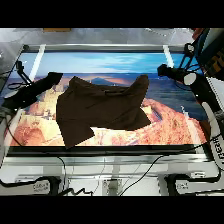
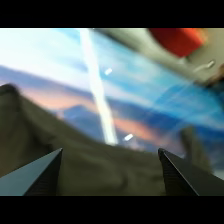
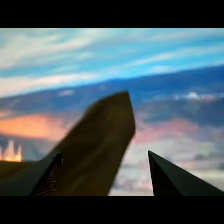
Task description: Fold the clothes and pants, and hang the long-sleeved shirts on hangers.
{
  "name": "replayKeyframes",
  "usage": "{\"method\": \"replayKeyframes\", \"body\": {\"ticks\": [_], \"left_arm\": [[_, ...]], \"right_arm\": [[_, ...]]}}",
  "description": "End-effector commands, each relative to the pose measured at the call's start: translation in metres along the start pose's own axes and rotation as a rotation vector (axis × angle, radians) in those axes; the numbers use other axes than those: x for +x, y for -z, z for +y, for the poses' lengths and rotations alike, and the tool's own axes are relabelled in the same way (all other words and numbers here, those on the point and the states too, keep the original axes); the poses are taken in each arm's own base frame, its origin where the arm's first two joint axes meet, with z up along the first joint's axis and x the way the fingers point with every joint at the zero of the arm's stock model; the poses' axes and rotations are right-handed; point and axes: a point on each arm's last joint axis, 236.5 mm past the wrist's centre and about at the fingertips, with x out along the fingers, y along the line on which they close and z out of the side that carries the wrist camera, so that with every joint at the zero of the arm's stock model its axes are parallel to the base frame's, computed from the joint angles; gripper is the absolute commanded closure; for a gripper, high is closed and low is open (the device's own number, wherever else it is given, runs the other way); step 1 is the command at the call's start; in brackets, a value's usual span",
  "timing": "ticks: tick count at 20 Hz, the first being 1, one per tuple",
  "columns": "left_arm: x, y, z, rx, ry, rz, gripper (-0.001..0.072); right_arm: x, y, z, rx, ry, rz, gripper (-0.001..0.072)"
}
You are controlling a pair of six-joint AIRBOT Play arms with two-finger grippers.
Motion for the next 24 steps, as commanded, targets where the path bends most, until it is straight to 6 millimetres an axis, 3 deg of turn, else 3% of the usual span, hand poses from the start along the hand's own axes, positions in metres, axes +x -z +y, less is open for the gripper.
{"method": "replayKeyframes", "body": {"ticks": [1, 2, 3, 5, 8, 11, 14, 20, 24], "left_arm": [[-0.064, 0.026, 0.049, 0.212, -0.266, 0.254, 0.0052], [-0.091, 0.03, 0.06, 0.221, -0.34, 0.31, 0.0203], [-0.114, 0.035, 0.068, 0.224, -0.389, 0.364, 0.0274], [-0.155, 0.056, 0.082, 0.232, -0.442, 0.507, 0.0274], [-0.186, 0.105, 0.089, 0.044, -0.384, 0.66, 0.0274], [-0.183, 0.156, 0.087, -0.13, -0.291, 0.717, 0.0269], [-0.165, 0.194, 0.079, -0.128, -0.215, 0.754, 0.0268], [-0.108, 0.197, 0.09, -0.132, -0.252, 0.623, 0.027], [-0.094, 0.215, 0.105, -0.167, -0.279, 0.642, 0.0269]], "right_arm": [[-0.016, 0.036, -0.052, 0.03, 0.066, 0.184, 0.0121], [-0.023, 0.048, -0.068, 0.046, 0.087, 0.241, 0.0122], [-0.031, 0.061, -0.085, 0.068, 0.108, 0.301, 0.0127], [-0.048, 0.082, -0.109, 0.1, 0.132, 0.399, 0.0226], [-0.066, 0.097, -0.134, 0.13, 0.149, 0.471, 0.0233], [-0.072, 0.099, -0.148, 0.155, 0.167, 0.473, 0.0233], [-0.072, 0.097, -0.151, 0.156, 0.173, 0.466, 0.0232], [-0.072, 0.097, -0.15, 0.159, 0.171, 0.466, 0.0232], [-0.072, 0.099, -0.149, 0.16, 0.169, 0.473, 0.0233]]}}
